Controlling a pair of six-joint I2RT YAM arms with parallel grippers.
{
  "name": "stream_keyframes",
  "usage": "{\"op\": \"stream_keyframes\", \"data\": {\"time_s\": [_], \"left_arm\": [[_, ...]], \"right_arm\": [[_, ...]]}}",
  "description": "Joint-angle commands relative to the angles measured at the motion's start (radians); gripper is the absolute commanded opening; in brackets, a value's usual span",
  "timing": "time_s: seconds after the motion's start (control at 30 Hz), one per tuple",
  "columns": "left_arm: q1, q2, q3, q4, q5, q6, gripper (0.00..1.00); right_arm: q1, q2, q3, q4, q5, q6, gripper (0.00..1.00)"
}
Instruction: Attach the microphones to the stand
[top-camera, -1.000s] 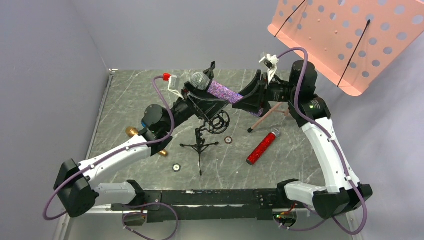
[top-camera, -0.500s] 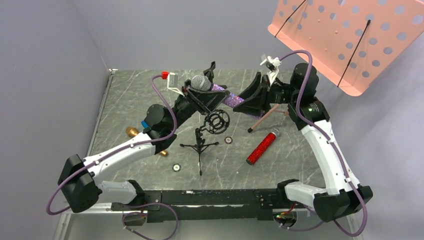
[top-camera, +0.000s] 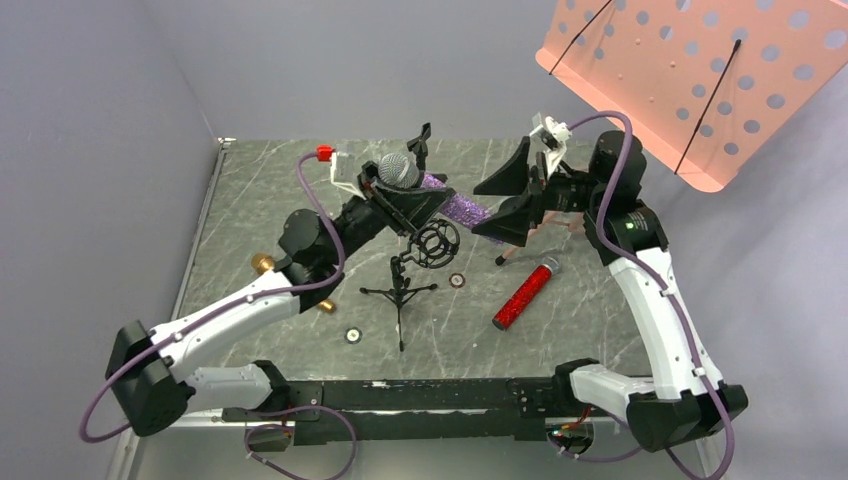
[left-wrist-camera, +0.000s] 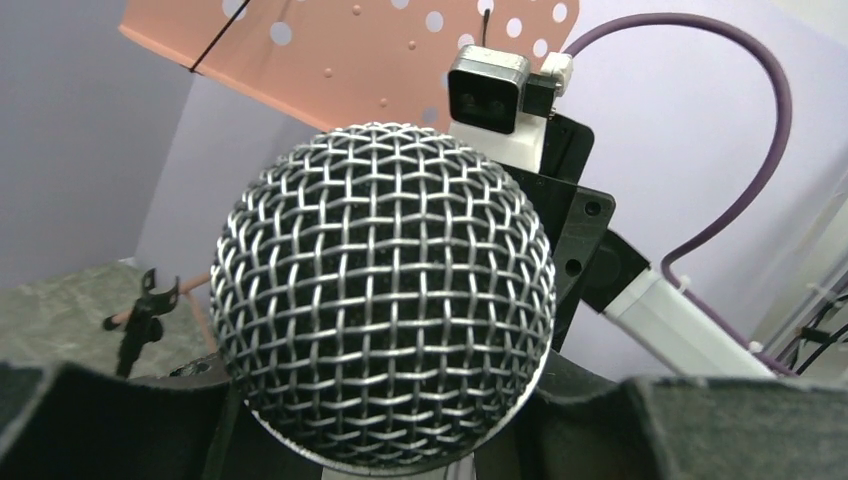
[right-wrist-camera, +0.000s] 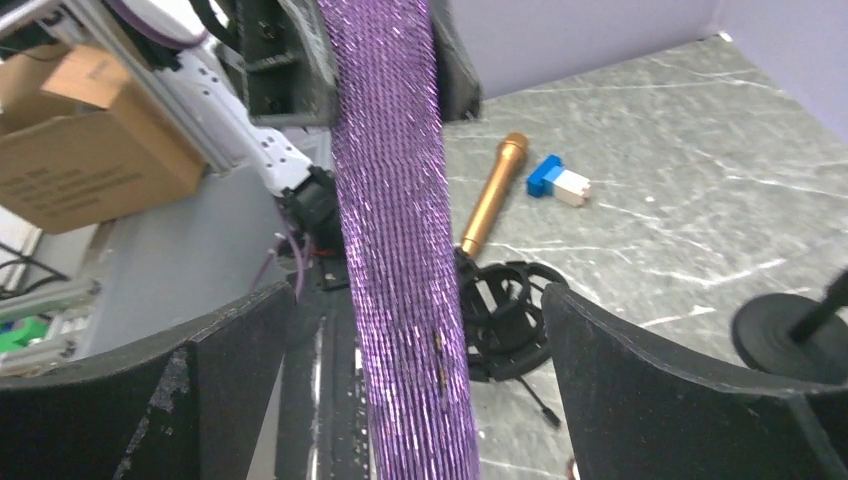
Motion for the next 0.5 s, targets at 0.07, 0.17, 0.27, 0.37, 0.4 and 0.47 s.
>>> {"op": "stream_keyframes", "data": {"time_s": [0.07, 0.17, 0.27, 0.37, 0.4, 0.47], "left_arm": [[0.01, -0.225, 0.044, -0.23, 0.026, 0.231, 0.0], [0.011, -0.307, 0.062, -0.391, 0.01, 0.316, 0.0], [0.011, -0.366, 0.096, -0.527, -0.005, 0.375, 0.0], [0.011, -0.393, 0.141, -0.657, -0.04, 0.432, 0.0], [0.01, -0.397, 0.151, -0.687, -0.055, 0.447, 0.0], [0.011, -0.394, 0.17, -0.728, -0.063, 0.476, 0.0]], "right_arm": [[-0.104, -0.115, -0.022, -0.167, 0.046, -0.273, 1.0], [-0.175, -0.157, -0.095, -0.164, 0.019, -0.309, 1.0], [-0.216, -0.183, -0.192, -0.139, -0.001, -0.334, 1.0], [-0.227, -0.196, -0.288, -0.095, 0.018, -0.357, 1.0], [-0.227, -0.198, -0.319, -0.086, 0.033, -0.375, 1.0], [-0.227, -0.199, -0.37, -0.077, 0.043, -0.419, 1.0]]}}
